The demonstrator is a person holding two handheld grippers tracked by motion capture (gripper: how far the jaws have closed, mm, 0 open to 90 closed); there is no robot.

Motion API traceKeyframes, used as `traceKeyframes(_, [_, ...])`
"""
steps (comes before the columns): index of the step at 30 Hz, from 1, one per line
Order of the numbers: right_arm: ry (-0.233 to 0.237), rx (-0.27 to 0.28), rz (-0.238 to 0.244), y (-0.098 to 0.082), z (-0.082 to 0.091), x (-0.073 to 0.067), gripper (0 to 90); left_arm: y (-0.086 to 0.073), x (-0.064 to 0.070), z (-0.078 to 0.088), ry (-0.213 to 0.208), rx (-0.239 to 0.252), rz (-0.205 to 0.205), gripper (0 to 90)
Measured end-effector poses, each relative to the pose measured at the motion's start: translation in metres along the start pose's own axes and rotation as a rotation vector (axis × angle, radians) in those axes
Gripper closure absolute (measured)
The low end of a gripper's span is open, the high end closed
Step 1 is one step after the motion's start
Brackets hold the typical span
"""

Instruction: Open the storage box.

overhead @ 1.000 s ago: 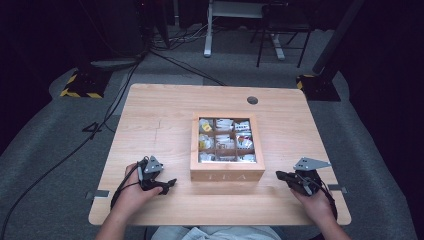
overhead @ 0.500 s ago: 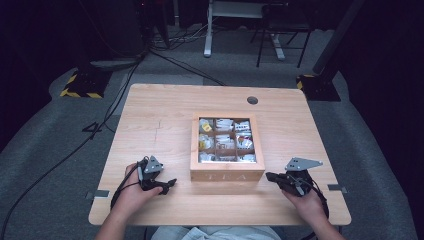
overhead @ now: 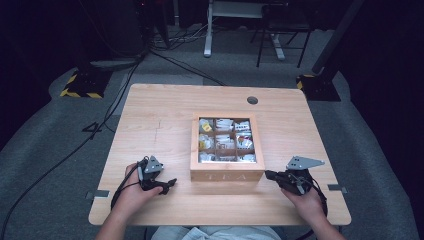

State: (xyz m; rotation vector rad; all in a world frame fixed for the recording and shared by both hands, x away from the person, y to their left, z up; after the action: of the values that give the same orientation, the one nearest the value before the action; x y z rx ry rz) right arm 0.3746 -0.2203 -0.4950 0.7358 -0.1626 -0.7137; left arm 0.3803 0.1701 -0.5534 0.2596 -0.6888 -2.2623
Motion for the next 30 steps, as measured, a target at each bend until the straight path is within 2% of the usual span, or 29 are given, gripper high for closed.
traceKeyframes(13, [0.015,0.018,0.008,0.002,0.001,-0.002,90.0,0.0,0.0,0.0,0.001,-0.001,-0.003,21.9])
traceKeyframes(18, [0.024,0.028,-0.018,0.006,0.002,-0.003,90.0,0.0,0.0,0.0,0.001,-0.001,-0.002,21.9])
traceKeyframes(30, [0.016,0.032,-0.023,0.012,0.008,-0.004,90.0,0.0,0.0,0.0,0.001,0.0,-0.002,21.9])
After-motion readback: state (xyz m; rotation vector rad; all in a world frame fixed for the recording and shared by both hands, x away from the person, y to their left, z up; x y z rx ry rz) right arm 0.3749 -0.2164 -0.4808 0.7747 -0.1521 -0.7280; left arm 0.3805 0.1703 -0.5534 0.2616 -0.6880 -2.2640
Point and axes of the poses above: each handheld gripper's, and its own axes: z roughly backward along the jaws, y roughly out of its top, x roughly to its right, the point moved 7 cm from there along -z, roughly forward along the jaws, and after that the axes turned 11 degrees about -x, right-handed, at the moved point
